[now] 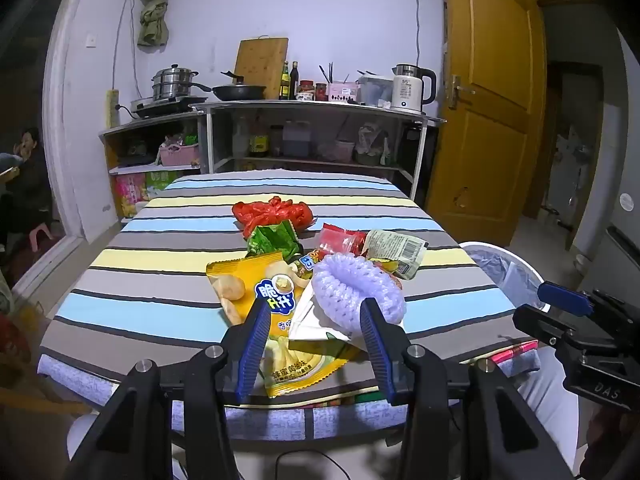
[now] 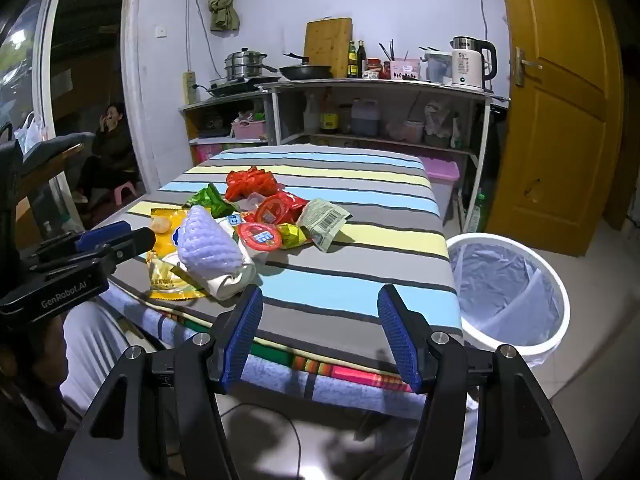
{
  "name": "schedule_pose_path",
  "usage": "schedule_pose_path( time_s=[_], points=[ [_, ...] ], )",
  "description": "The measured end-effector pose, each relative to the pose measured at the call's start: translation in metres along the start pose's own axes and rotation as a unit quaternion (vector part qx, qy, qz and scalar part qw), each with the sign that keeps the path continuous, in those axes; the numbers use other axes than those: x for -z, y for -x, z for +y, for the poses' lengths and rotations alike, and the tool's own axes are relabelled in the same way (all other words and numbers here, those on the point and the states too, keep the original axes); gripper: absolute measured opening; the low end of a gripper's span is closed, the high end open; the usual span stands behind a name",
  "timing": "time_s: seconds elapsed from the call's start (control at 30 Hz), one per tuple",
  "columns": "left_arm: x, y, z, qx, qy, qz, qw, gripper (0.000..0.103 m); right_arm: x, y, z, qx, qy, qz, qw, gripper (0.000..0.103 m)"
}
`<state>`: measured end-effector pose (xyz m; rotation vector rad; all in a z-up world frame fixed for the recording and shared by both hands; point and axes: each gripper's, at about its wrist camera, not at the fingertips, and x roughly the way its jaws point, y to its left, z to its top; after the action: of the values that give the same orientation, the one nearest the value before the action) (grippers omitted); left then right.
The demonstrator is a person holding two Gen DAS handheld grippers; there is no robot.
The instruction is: Collect trash
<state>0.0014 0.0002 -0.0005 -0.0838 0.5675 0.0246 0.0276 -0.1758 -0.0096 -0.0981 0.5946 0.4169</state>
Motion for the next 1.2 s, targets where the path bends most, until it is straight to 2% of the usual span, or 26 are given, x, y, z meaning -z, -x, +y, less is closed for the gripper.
schedule_pose_path(
  time_s=[0.03,0.27,0.57,1.2],
  points=[
    [0.0,0.001,-0.001,-0.003,-0.004,-0.013,0.9999,0.046,0.0,0.0,0.0,0.0,0.001,0.001,1.0,0.061],
    [0.001,0.006,-0.008,-0.009,-0.005,-0.016,0.9998,0.046,-0.001,-0.001,0.002,-0.003,0.001,-0.001,1.0,0.061],
    [-0.001,0.003,-0.003,0.012,0.005,-0.011,0.9999,0.046,-0.001,0.001,0.003,-0.003,0.003,-0.002,1.0,0.061],
    [-0.004,0.006,0.004,0.03,0.029,-0.013,0.999,0.046,0.001,-0.004,0.008,-0.004,0.008,0.005,1.0,0.061]
  ],
)
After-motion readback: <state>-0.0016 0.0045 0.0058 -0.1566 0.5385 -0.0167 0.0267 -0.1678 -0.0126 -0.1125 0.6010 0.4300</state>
